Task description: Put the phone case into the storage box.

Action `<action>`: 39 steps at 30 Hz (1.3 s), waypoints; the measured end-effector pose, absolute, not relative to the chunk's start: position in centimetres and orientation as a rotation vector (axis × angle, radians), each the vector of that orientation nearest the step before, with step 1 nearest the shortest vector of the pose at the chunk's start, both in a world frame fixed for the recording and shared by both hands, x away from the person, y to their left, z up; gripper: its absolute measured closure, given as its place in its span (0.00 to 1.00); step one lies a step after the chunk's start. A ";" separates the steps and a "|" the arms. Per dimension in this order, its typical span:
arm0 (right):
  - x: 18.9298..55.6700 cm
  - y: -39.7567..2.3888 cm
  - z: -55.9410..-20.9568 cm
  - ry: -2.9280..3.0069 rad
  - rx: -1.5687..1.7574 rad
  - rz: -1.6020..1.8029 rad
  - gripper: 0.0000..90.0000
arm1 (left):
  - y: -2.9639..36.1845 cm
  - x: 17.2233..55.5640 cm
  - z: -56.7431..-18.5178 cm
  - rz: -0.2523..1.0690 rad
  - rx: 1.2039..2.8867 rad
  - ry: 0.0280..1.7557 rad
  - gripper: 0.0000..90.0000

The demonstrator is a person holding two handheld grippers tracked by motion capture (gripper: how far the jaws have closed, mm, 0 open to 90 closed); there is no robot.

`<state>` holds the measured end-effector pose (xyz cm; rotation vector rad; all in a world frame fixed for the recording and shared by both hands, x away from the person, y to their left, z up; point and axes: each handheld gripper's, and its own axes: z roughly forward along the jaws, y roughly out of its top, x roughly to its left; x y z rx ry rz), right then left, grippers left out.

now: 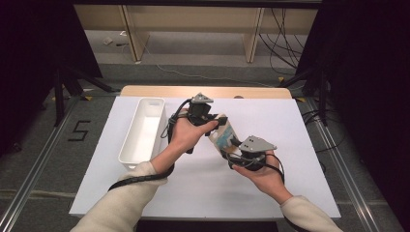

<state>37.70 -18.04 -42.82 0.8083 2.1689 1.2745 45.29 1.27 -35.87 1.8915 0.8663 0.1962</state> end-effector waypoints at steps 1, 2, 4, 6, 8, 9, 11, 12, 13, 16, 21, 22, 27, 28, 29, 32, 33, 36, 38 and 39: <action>37.8 -18.0 -42.7 2.154 0.803 1.256 0.41 | 1.1 45.1 -35.9 0.241 1.933 0.838 0.87; 37.8 -18.1 -42.5 2.154 0.814 1.261 0.40 | 1.0 44.9 -35.8 0.260 1.954 0.814 0.87; 38.0 -18.4 -42.5 2.153 0.829 1.275 0.34 | 1.0 44.7 -35.7 0.225 1.931 0.802 0.88; 38.2 -18.8 -42.6 2.156 0.846 1.273 0.31 | 1.1 44.8 -35.5 0.261 1.939 0.789 0.88; 38.4 -19.0 -42.6 2.161 0.867 1.283 0.26 | 1.5 45.0 -35.4 0.266 1.933 0.790 0.88; 38.5 -19.1 -42.6 2.162 0.870 1.281 0.25 | 1.6 45.1 -35.3 0.256 1.928 0.794 0.88; 38.6 -19.3 -42.7 2.170 0.871 1.279 0.23 | 2.0 45.2 -35.1 0.251 1.920 0.789 0.88; 38.6 -19.3 -42.7 2.170 0.871 1.279 0.23 | 2.0 45.2 -35.1 0.251 1.920 0.789 0.88; 38.7 -19.4 -42.8 2.180 0.874 1.275 0.22 | 2.2 45.1 -35.0 0.253 1.924 0.779 0.88; 38.9 -19.5 -43.0 2.195 0.868 1.276 0.20 | 2.5 45.1 -35.0 0.246 1.924 0.763 0.88; 39.2 -19.8 -43.1 2.223 0.853 1.272 0.18 | 2.9 45.0 -34.9 0.224 1.937 0.720 0.88; 39.3 -19.9 -43.1 2.233 0.853 1.274 0.18 | 3.0 44.9 -34.9 0.212 1.950 0.697 0.88; 39.6 -20.2 -43.3 2.255 0.842 1.277 0.18 | 3.1 44.8 -34.9 0.184 1.965 0.647 0.88; 39.7 -20.2 -43.3 2.259 0.832 1.275 0.18 | 3.1 44.7 -34.9 0.181 1.969 0.638 0.88; 39.8 -20.3 -43.4 2.266 0.825 1.276 0.18 | 3.1 44.7 -34.9 0.178 1.974 0.627 0.88; 40.0 -20.5 -43.5 2.277 0.812 1.274 0.19 | 3.1 44.6 -34.9 0.157 1.984 0.597 0.88; 40.0 -20.5 -43.5 2.277 0.812 1.274 0.19 | 3.1 44.6 -34.9 0.157 1.984 0.597 0.88; 40.1 -20.5 -43.6 2.297 0.789 1.274 0.19 | 3.0 44.5 -34.9 0.133 1.994 0.559 0.88; 40.1 -20.5 -43.7 2.303 0.783 1.276 0.19 | 3.0 44.3 -34.9 0.122 1.999 0.546 0.88; 40.2 -20.4 -43.7 2.307 0.774 1.276 0.19 | 3.0 44.3 -34.9 0.117 2.005 0.533 0.88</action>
